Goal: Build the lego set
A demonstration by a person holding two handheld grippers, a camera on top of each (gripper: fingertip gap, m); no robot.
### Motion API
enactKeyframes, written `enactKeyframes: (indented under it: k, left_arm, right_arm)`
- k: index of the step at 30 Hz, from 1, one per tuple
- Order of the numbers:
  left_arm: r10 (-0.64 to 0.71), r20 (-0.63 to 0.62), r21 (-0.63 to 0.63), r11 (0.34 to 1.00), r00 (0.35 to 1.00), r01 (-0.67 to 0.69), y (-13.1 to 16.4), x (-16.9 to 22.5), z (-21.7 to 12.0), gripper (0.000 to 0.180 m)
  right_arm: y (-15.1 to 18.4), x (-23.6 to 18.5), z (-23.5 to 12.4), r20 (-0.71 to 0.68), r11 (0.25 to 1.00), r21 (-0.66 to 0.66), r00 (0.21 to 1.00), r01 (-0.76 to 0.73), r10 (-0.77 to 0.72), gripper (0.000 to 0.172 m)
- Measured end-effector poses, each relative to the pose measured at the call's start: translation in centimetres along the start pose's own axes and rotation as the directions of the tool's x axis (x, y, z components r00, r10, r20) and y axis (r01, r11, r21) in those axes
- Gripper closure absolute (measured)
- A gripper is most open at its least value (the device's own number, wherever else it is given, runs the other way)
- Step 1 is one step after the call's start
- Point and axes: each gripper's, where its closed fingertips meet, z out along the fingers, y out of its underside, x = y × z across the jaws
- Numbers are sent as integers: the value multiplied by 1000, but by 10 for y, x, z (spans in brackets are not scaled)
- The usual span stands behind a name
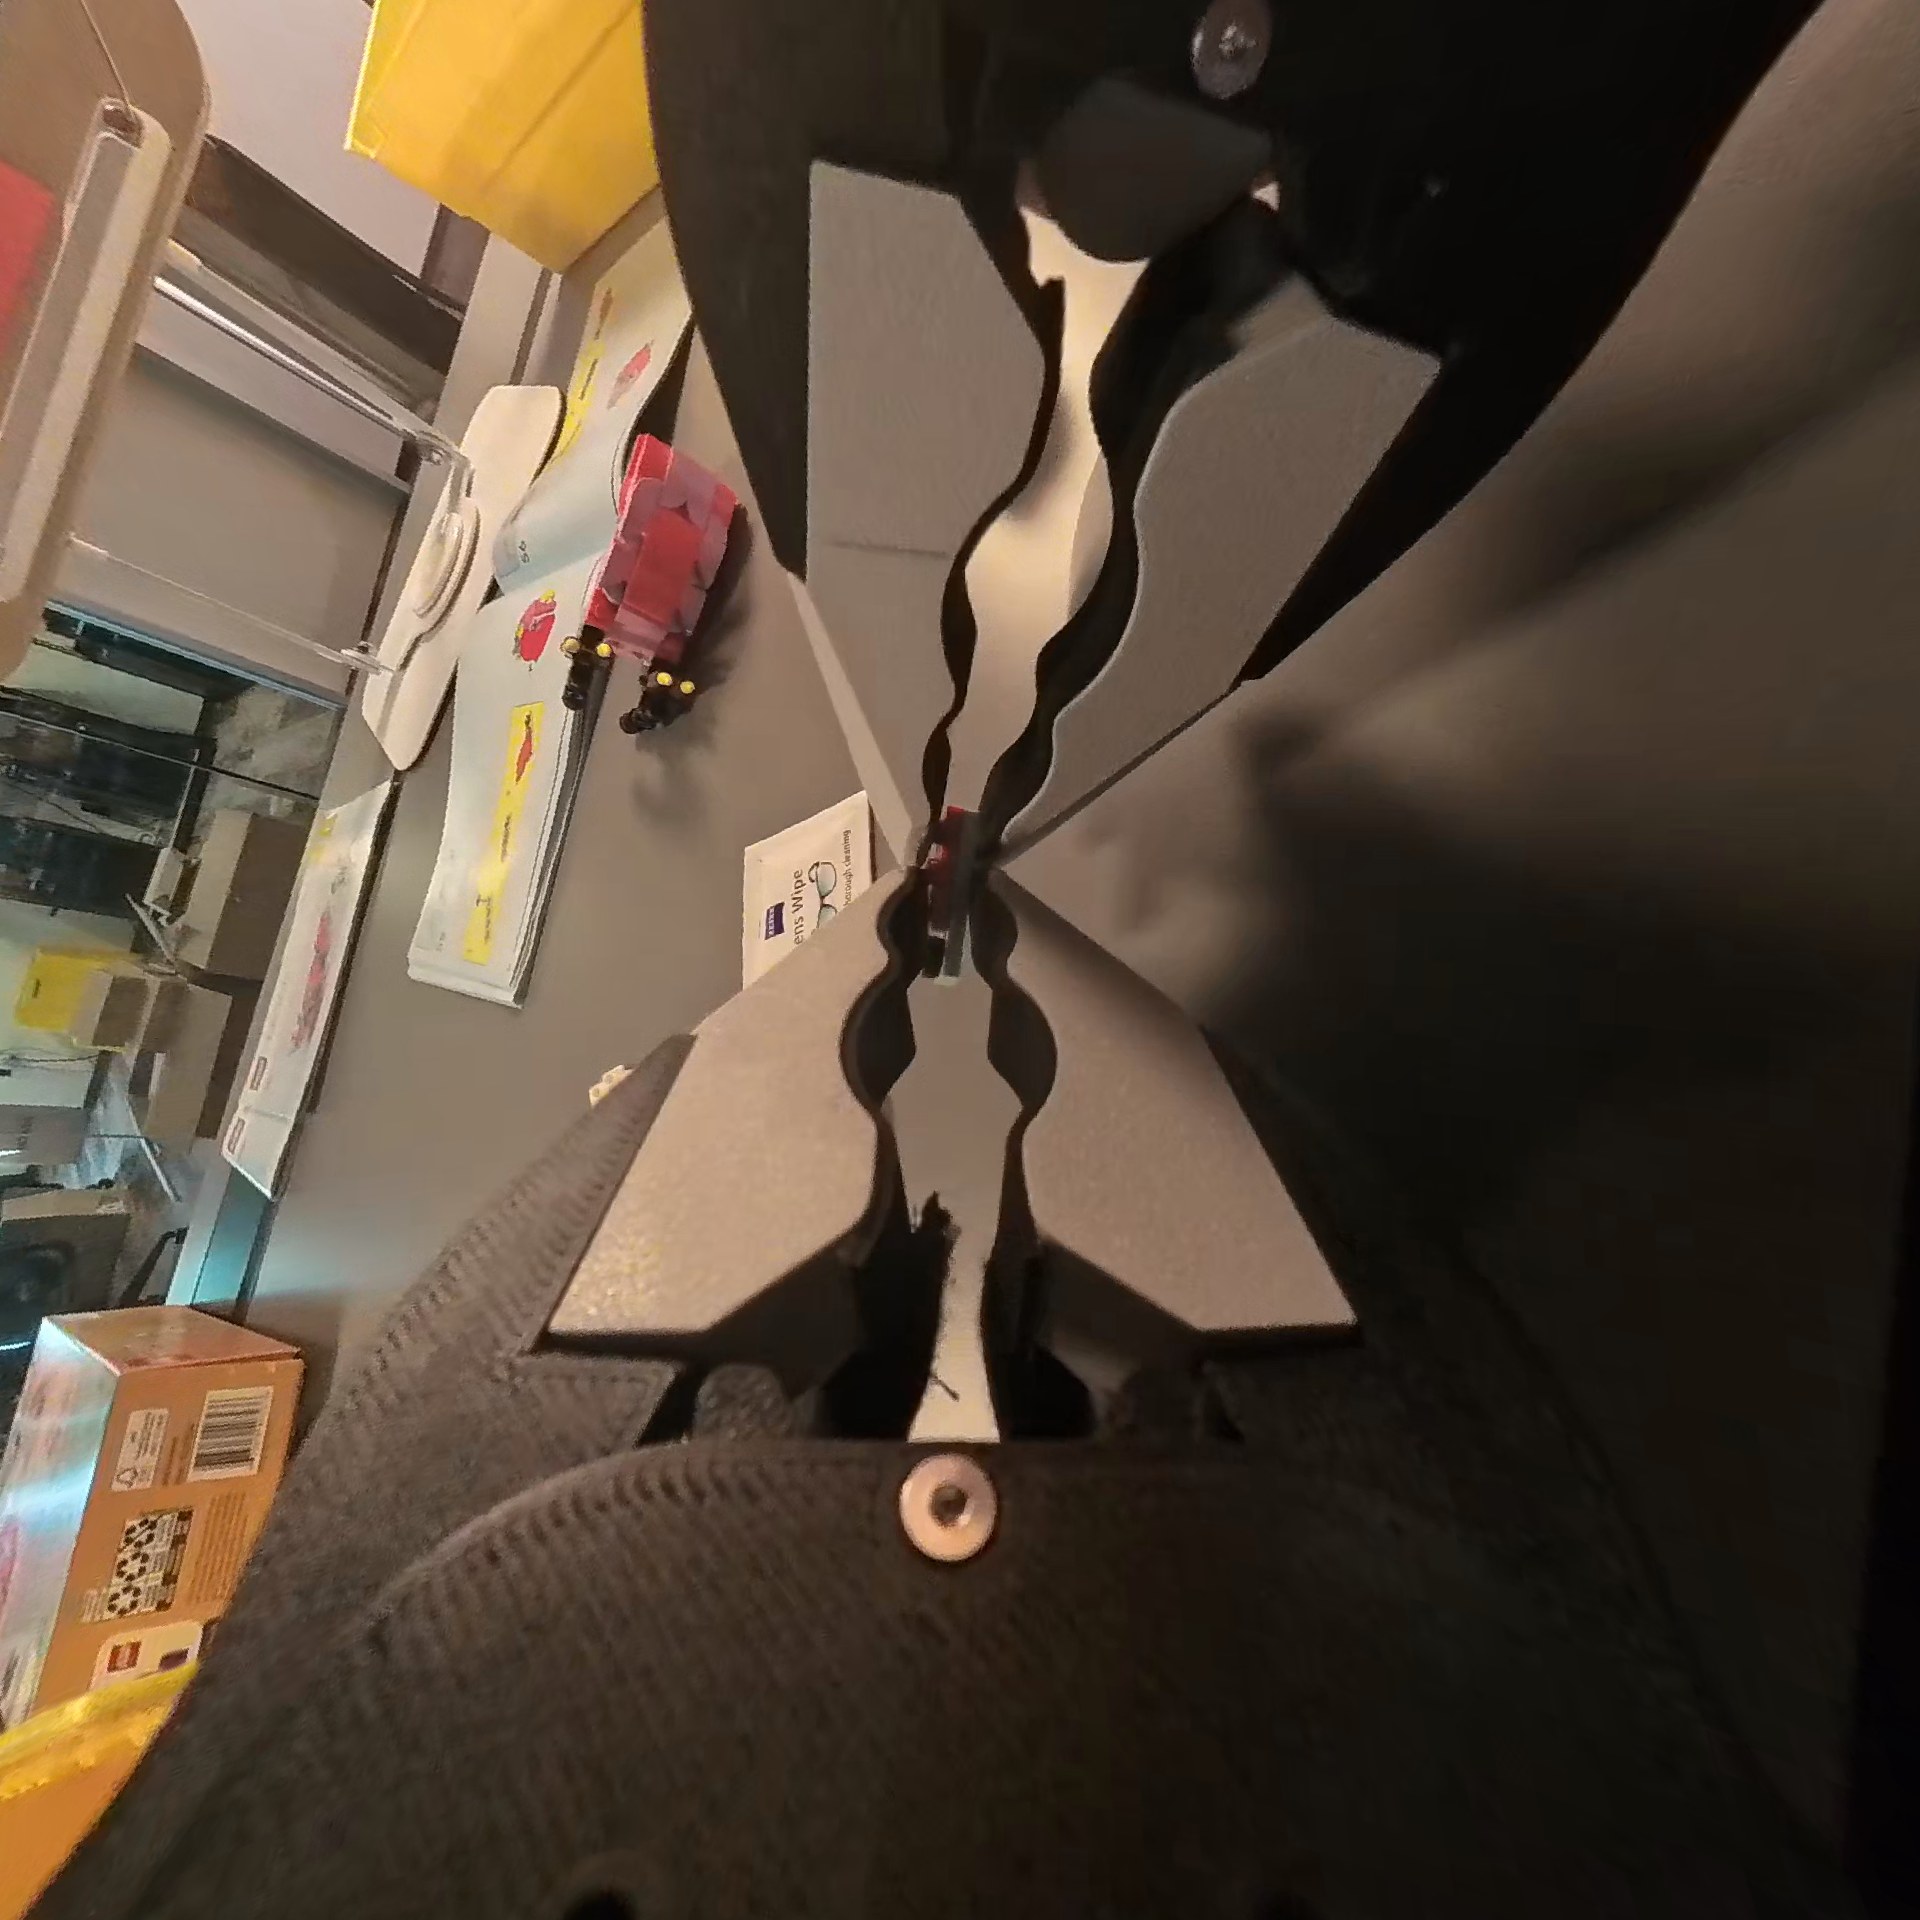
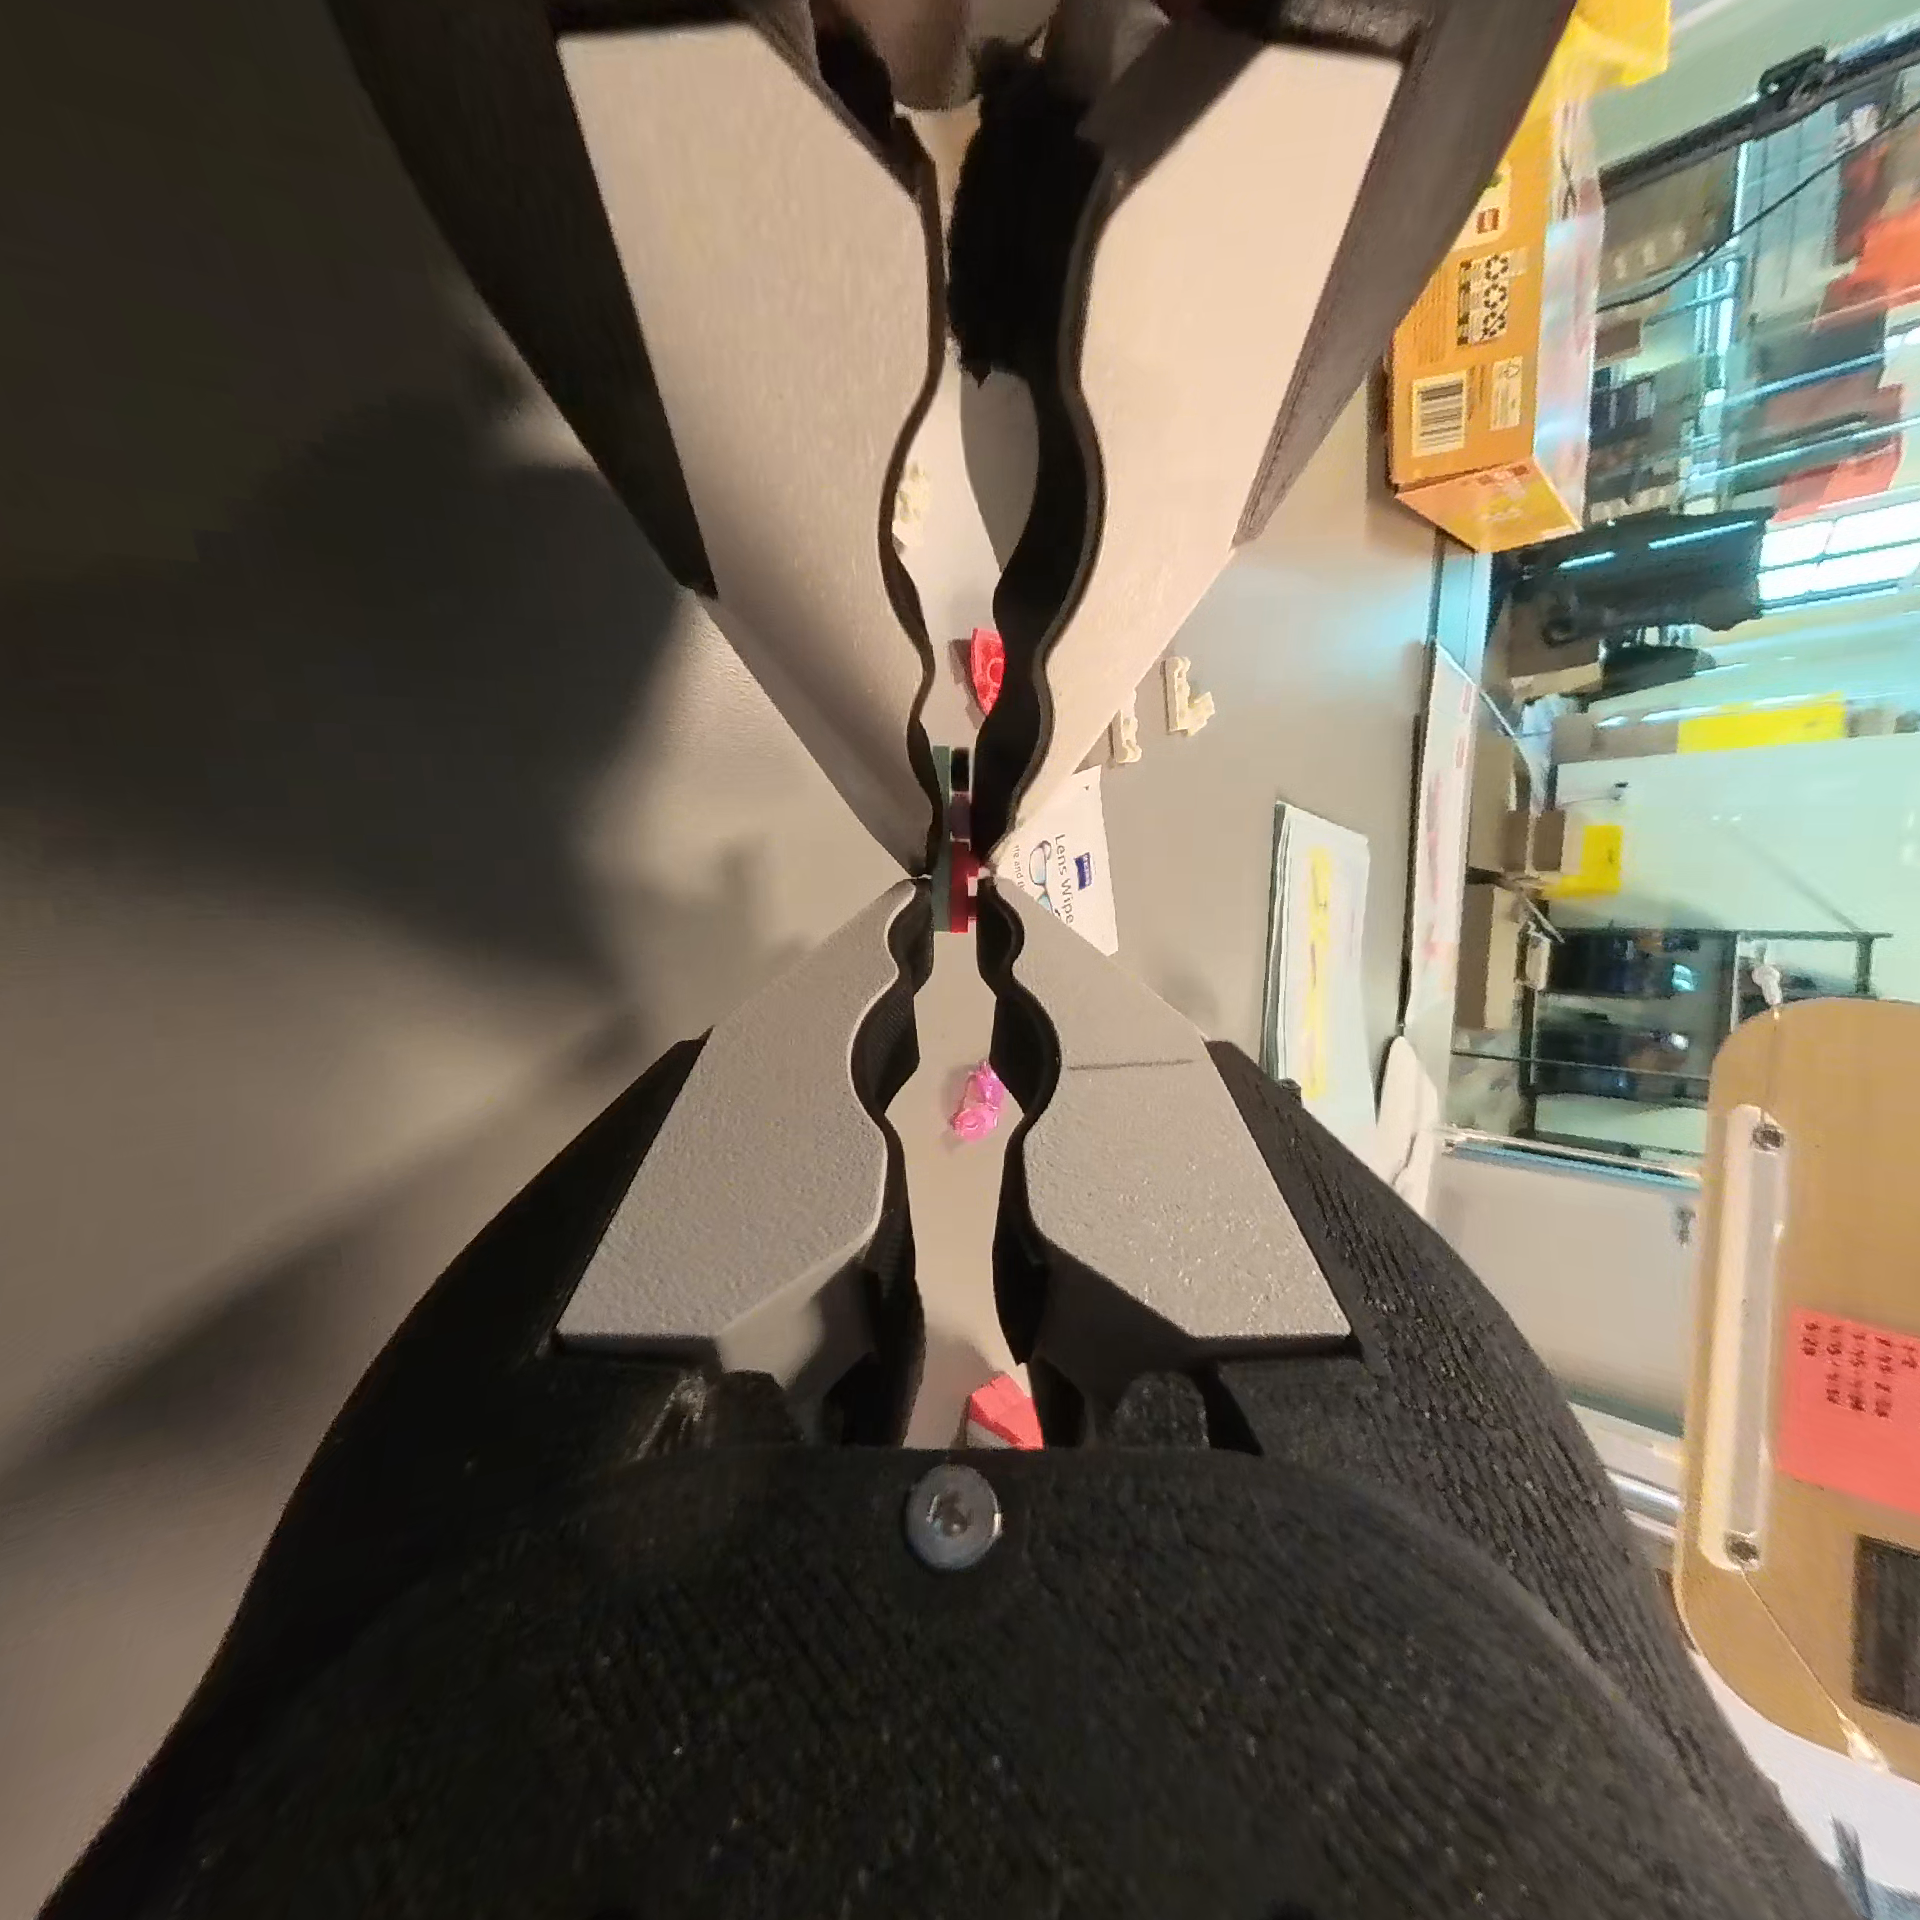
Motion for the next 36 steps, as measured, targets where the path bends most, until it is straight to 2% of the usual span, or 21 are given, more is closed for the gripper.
enactKeyframes:
  k: [5, 7, 10, 12, 14, 15, 21, 23, 27, 29, 31, 33, 35, 36]
  left_arm:
    - [-50, -13, 18, 999, 999, 51, -1, 0, 1, 174]
    - [-218, -63, 66, 973, 974, 222, -3, -1, -1, 173]
    - [-497, -168, 100, 851, 852, 516, -2, -8, -7, 156]
    - [-591, -290, 163, 745, 753, 647, -11, -12, -16, 145]
    - [-626, -387, 193, 663, 677, 723, -17, -15, -25, 154]
    - [-628, -413, 191, 648, 659, 737, -17, -15, -28, 157]
    - [-572, -442, 238, 667, 690, 706, -26, -11, -37, 166]
    - [-559, -432, 265, 671, 708, 692, -29, -13, -39, 173]
    - [-528, -371, 285, 718, 764, 635, -27, -14, -36, 173]
    - [-513, -332, 286, 745, 791, 603, -25, -15, -34, 173]
    - [-501, -314, 262, 771, 806, 581, -20, -13, -30, 174]
    - [-489, -307, 227, 795, 817, 562, -14, -9, -24, 174]
    - [-482, -331, 153, 821, 812, 549, -8, 0, -16, 173]
    - [-475, -345, 103, 838, 809, 536, -5, 6, -12, 173]
  right_arm:
    - [1, 0, 0, -11, 1000, 4, 1000, 7, -6, 166]
    - [-1, 4, -2, -51, 999, 38, 999, 11, -9, 165]
    - [-6, 9, -7, -120, 995, 90, 992, 48, -37, 165]
    - [-10, 12, -11, -184, 987, 108, 978, 122, -101, 165]
    - [-14, 17, -16, -261, 973, 118, 952, 197, -161, 165]
    - [-16, 20, -18, -300, 967, 120, 937, 226, -181, 165]
    - [-25, 30, -33, -470, 925, 91, 834, 370, -288, 165]
    - [-26, 31, -34, -494, 918, 79, 815, 388, -302, 165]
    - [-25, 32, -33, -518, 919, 88, 806, 385, -288, 164]
    - [-21, 30, -31, -502, 931, 110, 828, 348, -251, 142]
    - [-8, 29, -27, -460, 955, 125, 869, 269, -185, 123]
    - [9, 30, -29, -427, 972, 171, 901, 163, -76, 116]
    - [17, 32, -40, -357, 945, 326, 924, -17, 140, 110]
    - [19, 40, -49, -314, 894, 424, 902, -145, 296, 104]
